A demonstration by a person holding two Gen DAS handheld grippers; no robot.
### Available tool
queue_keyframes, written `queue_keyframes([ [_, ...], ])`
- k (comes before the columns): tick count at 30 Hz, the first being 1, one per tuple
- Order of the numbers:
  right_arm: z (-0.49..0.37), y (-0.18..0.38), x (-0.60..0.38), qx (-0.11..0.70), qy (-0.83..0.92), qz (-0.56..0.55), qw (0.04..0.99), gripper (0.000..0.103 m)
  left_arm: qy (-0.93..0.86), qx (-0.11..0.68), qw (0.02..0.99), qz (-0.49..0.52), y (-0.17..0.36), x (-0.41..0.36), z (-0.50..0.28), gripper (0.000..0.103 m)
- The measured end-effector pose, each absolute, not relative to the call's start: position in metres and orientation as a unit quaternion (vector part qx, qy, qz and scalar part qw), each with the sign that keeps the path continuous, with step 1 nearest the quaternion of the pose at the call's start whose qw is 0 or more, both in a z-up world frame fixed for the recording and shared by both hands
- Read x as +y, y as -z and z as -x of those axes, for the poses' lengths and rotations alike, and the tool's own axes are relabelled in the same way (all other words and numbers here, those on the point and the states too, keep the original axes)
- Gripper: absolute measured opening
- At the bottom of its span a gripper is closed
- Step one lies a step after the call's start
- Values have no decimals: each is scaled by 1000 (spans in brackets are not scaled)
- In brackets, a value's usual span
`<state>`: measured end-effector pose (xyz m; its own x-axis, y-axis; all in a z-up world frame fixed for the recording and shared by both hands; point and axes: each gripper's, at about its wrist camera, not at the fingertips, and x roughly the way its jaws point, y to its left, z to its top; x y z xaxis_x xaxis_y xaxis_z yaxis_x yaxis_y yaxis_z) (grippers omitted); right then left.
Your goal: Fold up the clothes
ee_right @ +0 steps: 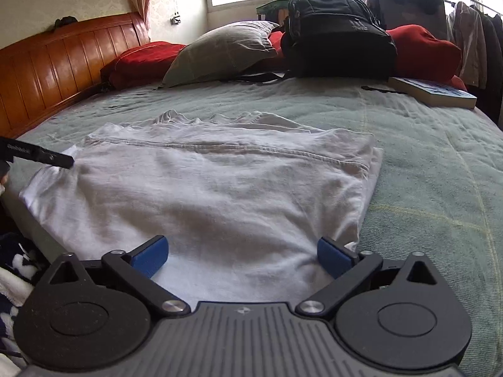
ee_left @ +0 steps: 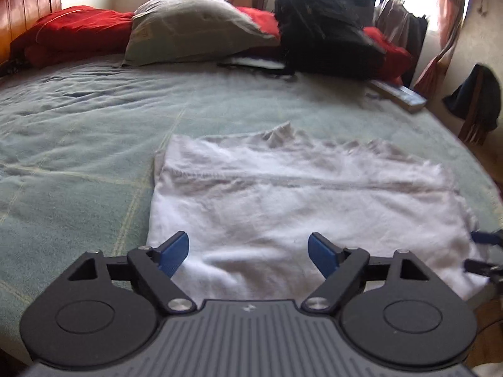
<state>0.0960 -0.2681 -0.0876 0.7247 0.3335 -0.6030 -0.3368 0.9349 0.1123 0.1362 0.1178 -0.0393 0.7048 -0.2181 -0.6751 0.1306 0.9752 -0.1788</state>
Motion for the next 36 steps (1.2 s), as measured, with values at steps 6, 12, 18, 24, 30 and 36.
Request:
queue_keyframes([
  [6, -95, 89, -263, 323, -176, 15, 930, 103, 100, 407, 903, 97, 50, 135, -137, 87],
  [12, -94, 89, -264, 323, -180, 16, 929, 103, 140, 423, 890, 99, 31, 123, -113, 89],
  [18, -92, 88, -263, 325, -179, 26, 928, 103, 108, 466, 875, 73, 49, 121, -90, 89],
  [24, -82, 59, -277, 297, -222, -17, 928, 103, 110, 400, 909, 43, 18, 100, -73, 94],
  [30, -126, 48, -291, 292, -225, -105, 924, 103, 157, 371, 915, 30, 10, 52, -96, 97],
  [36, -132, 77, -314, 324, -206, -158, 910, 102, 148, 369, 917, 26, 24, 35, -95, 97],
])
